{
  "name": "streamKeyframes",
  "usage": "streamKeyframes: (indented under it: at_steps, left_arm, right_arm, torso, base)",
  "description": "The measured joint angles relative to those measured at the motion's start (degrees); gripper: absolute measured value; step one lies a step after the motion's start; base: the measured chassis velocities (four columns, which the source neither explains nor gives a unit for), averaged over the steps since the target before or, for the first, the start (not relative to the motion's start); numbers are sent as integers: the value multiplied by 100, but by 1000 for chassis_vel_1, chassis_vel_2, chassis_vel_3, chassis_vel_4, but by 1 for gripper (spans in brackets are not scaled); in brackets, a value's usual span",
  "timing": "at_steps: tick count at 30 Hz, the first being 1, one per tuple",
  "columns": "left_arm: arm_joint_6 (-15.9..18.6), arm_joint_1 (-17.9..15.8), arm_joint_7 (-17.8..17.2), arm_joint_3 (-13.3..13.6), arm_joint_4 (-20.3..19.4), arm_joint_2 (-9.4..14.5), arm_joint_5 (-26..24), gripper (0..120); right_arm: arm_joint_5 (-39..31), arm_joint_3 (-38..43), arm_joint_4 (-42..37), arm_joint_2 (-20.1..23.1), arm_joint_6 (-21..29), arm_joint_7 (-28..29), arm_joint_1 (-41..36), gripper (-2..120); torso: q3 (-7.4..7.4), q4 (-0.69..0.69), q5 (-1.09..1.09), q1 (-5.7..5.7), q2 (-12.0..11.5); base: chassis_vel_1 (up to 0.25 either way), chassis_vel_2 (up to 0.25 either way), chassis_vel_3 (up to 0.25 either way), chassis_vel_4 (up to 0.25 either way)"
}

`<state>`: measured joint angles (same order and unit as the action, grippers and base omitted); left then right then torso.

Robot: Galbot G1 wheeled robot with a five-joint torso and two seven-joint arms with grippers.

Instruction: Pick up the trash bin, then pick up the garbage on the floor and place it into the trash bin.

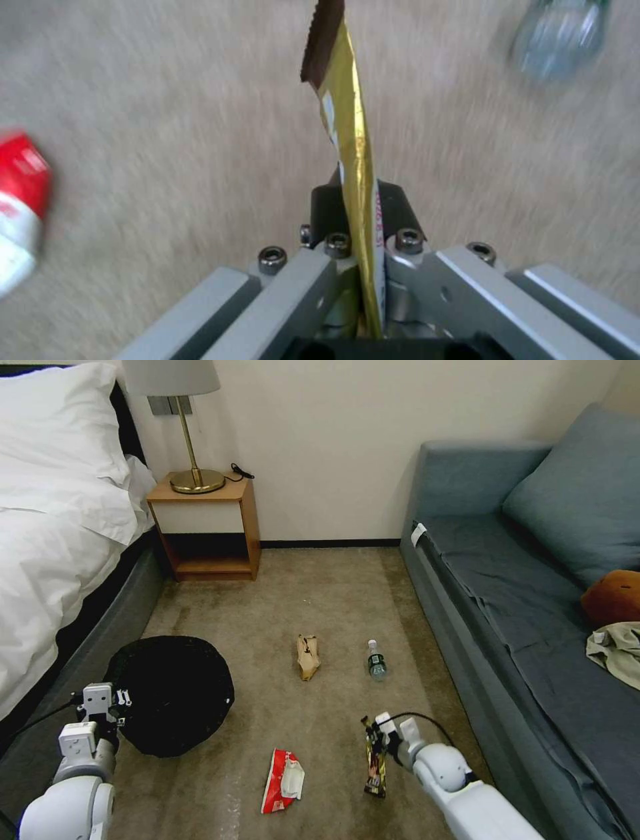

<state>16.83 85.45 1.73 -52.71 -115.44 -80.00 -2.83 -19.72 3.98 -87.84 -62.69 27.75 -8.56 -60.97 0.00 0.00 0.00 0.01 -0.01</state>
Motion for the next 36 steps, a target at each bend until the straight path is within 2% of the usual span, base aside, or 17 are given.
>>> streamKeyframes:
  at_steps: [7, 13, 15, 16, 19, 20, 22, 24, 26, 27, 30, 31, 33, 36]
  left_arm:
    - [-21, 64, 0, 54, -68, -102, 28, 4]
    - [-30, 85, 0, 102, -100, -174, 60, 4]
    - [-44, 96, 0, 179, -162, -282, 161, 4]
    - [-44, 96, 0, 179, -162, -282, 161, 4]
    - [-45, 102, 0, 257, -213, -392, 258, 4]
    - [-45, 102, 0, 257, -213, -392, 258, 4]
    - [-53, 118, 0, 280, -214, -434, 274, 4]
    - [-58, 121, 0, 280, -210, -441, 274, 4]
    - [-93, 122, 0, 276, -158, -477, 276, 4]
    - [-93, 122, 0, 276, -158, -477, 276, 4]
    - [-125, 97, 18, 271, -91, -535, 277, 4]
    - [-125, 97, 18, 271, -91, -535, 277, 4]
    - [-131, 51, 22, 272, -48, -572, 277, 4]
    - [-132, 16, 24, 273, -29, -584, 276, 4]
  right_arm:
    - [-673, -337, -930, 456, 94, 268, 297, 0]
    - [-899, -513, -1282, 552, 119, 350, 449, 0]
    - [-1318, -1002, -1613, 637, 53, 579, 854, 0]
    - [-1318, -1002, -1613, 637, 53, 579, 854, 0]
    - [-1695, -1756, -1544, 615, -256, 829, 1679, 0]
    - [-1695, -1756, -1544, 615, -256, 829, 1679, 0]
    - [-2029, -2187, -1339, 474, -408, 955, 2250, 0]
    - [-2079, -2257, -1293, 439, -432, 966, 2339, 0]
    - [-2303, -2682, -974, 153, -603, 999, 2769, 0]
    - [-2303, -2682, -974, 153, -603, 999, 2769, 0]
    - [-2522, -3150, -585, -410, -740, 1075, 3118, 0]
    - [-2522, -3150, -585, -410, -740, 1075, 3118, 0]
    - [-2676, -3494, -330, -848, -842, 1114, 3328, 0]
    - [-2707, -3671, -161, -1096, -913, 1146, 3421, 0]
  torso:
    - [0, 0, 1, 0, 0]
    - [0, 0, 0, 0, 1]
    - [0, 0, 0, 0, 1]
    - [0, 0, 0, 0, 1]
    - [0, 1, -1, 0, 1]
    - [0, 1, -1, 0, 1]
    - [0, 2, 0, 0, 1]
    - [0, 1, -1, 0, 1]
    - [0, 0, 0, 0, 1]
    - [0, 0, 0, 0, 1]
    - [0, 1, 0, 0, 1]
    - [0, 1, 0, 0, 1]
    - [0, 2, -2, 0, 1]
    - [0, 2, -1, 0, 1]
  base:
    - [0, 0, 0, 0]
    - [0, 0, 0, 0]
    - [0, 0, 0, 0]
    - [0, 0, 0, 0]
    - [0, 0, 0, 0]
    - [0, 0, 0, 0]
    - [0, 0, 0, 0]
    - [0, 0, 0, 0]
    - [0, 0, 0, 0]
    - [0, 0, 0, 0]
    - [0, 0, 0, 0]
    - [0, 0, 0, 0]
    - [0, 0, 0, 0]
    - [0, 0, 0, 0]
